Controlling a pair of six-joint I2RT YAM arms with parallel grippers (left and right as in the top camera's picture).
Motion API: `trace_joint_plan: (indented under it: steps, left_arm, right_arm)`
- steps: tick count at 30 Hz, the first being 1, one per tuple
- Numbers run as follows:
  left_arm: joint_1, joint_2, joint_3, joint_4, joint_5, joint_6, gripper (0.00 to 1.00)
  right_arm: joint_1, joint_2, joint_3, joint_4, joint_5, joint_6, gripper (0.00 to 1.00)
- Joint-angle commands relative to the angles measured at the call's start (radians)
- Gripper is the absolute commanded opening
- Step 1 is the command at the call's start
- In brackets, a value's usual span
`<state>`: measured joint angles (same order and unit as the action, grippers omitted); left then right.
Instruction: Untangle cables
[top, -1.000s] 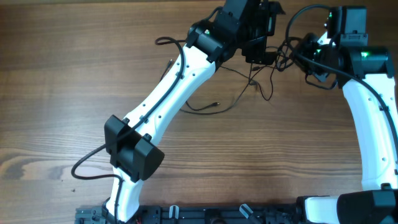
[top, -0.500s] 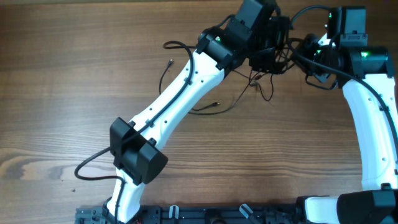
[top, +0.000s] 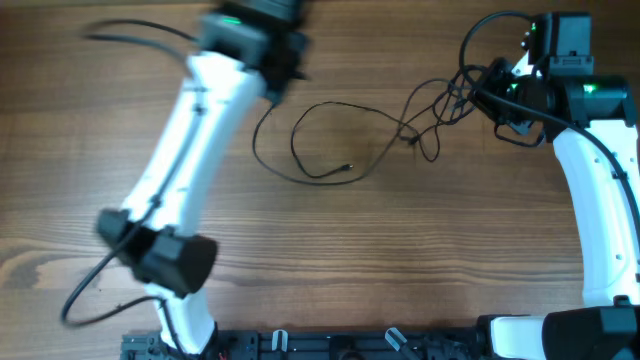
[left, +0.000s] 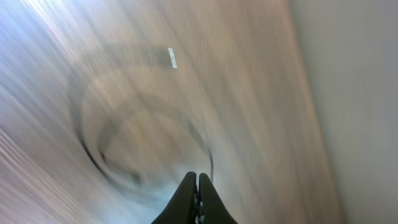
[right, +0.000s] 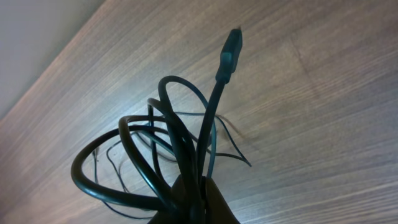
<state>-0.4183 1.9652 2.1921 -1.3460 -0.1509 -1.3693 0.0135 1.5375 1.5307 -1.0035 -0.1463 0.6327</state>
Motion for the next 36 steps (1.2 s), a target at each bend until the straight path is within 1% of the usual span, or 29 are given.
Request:
trace_joint_plan:
  steps: [1,3,5,6,7,8,9,10,12,13,15,17,18,19,21,22,23,24,25,26,27,28,29,30,31,32,33,35,36]
  left_arm:
    - [0.131,-0.244,-0.002,-0.024,-0.093,0.248,0.04]
    - [0.201,-0.302,-0.002,-0.032,0.020,0.270,0.04]
    - [0.230,-0.318,-0.002,-0.040,0.074,0.271,0.04]
    - [0.231,-0.318,-0.002,-0.043,0.075,0.278,0.04]
    - [0.231,-0.315,-0.002,-0.046,0.076,0.304,0.04]
    - [0.231,-0.315,-0.002,-0.051,0.076,0.318,0.06]
    - [0.231,-0.316,-0.002,-0.063,0.076,0.319,0.63]
    - [0.231,-0.318,-0.002,-0.076,0.076,0.320,1.00]
    - [0.231,-0.321,-0.002,-0.102,0.076,0.320,1.00]
    - [0.231,-0.323,-0.002,-0.138,0.076,0.320,1.00]
    - [0.231,-0.323,-0.002,-0.172,0.076,0.320,1.00]
    - [0.231,-0.323,-0.002,-0.215,0.076,0.320,1.00]
    - [0.231,-0.323,-0.002,-0.228,0.076,0.320,1.00]
    - [0.231,-0.323,-0.002,-0.241,0.075,0.332,1.00]
    - [0.231,-0.323,-0.002,-0.245,0.076,0.396,1.00]
    - [0.231,-0.323,-0.002,-0.249,0.075,0.425,1.00]
    - [0.231,-0.323,-0.002,-0.266,0.072,0.428,1.00]
    - [0.231,-0.323,-0.002,-0.281,0.072,0.428,1.00]
    - [0.231,-0.323,-0.002,-0.291,0.072,0.428,1.00]
    - [0.231,-0.323,-0.002,-0.298,0.072,0.428,1.00]
    - [0.231,-0.323,-0.002,-0.305,0.072,0.428,1.00]
    - [0.231,-0.323,-0.002,-0.315,0.072,0.429,1.00]
    - [0.231,-0.323,-0.002,-0.321,0.072,0.452,1.00]
    - [0.231,-0.323,-0.002,-0.324,0.072,0.475,1.00]
    - [0.231,-0.323,-0.002,-0.328,0.071,0.490,1.00]
    - [0.231,-0.323,-0.002,-0.328,0.071,0.503,1.00]
    - [0.231,-0.323,-0.002,-0.328,0.068,0.502,1.00]
    - [0.231,-0.323,-0.002,-0.334,0.068,0.502,1.00]
    - [0.231,-0.323,-0.002,-0.338,0.068,0.502,1.00]
  right_arm:
    - [0.005,-0.021,0.025,0.019,0.018,-0.029,0.04]
    - [0.005,-0.021,0.025,0.028,0.011,-0.028,0.04]
    - [0.005,-0.021,0.025,0.032,0.012,-0.028,0.06]
    - [0.005,-0.021,0.025,0.028,0.011,-0.028,0.71]
    - [0.005,-0.021,0.025,0.018,0.009,-0.028,0.99]
    - [0.005,-0.021,0.025,0.003,-0.011,-0.032,1.00]
    - [0.005,-0.021,0.025,-0.014,-0.047,-0.032,1.00]
    - [0.007,-0.021,0.025,-0.025,-0.076,-0.030,1.00]
    - [0.008,-0.021,0.025,-0.040,-0.090,-0.011,1.00]
    - [0.009,-0.021,0.021,-0.101,-0.079,0.138,0.99]
    - [0.009,-0.021,0.003,-0.143,-0.062,0.277,1.00]
    - [0.011,-0.021,-0.055,-0.186,-0.029,0.542,1.00]
    - [0.011,-0.021,-0.085,-0.182,-0.026,0.626,1.00]
    - [0.011,-0.021,-0.124,-0.125,-0.043,0.649,1.00]
    - [0.011,-0.021,-0.158,0.071,-0.194,0.517,1.00]
    - [0.011,-0.021,-0.158,0.137,-0.249,0.501,0.99]
    - [0.011,-0.025,-0.157,0.145,-0.264,0.584,1.00]
    - [0.011,-0.021,-0.158,0.131,-0.083,0.750,1.00]
    - [0.011,-0.013,-0.158,0.106,0.065,0.864,1.00]
    - [0.005,-0.004,-0.158,0.034,0.202,1.032,1.00]
    - [-0.001,-0.002,-0.158,0.011,0.270,1.089,1.00]
    - [-0.002,-0.002,-0.158,0.069,0.345,0.965,1.00]
    - [-0.001,-0.002,-0.158,0.197,0.388,0.640,1.00]
    - [0.002,0.000,-0.158,0.370,0.330,0.115,1.00]
    - [0.003,0.000,-0.158,0.430,0.235,-0.190,1.00]
    - [0.003,0.000,-0.158,0.437,0.133,-0.480,0.99]
    - [0.003,0.000,-0.158,0.411,0.139,-0.651,1.00]
    - [0.003,0.000,-0.158,0.408,0.285,-0.660,1.00]
    - [0.003,0.000,-0.158,0.432,0.352,-0.697,1.00]
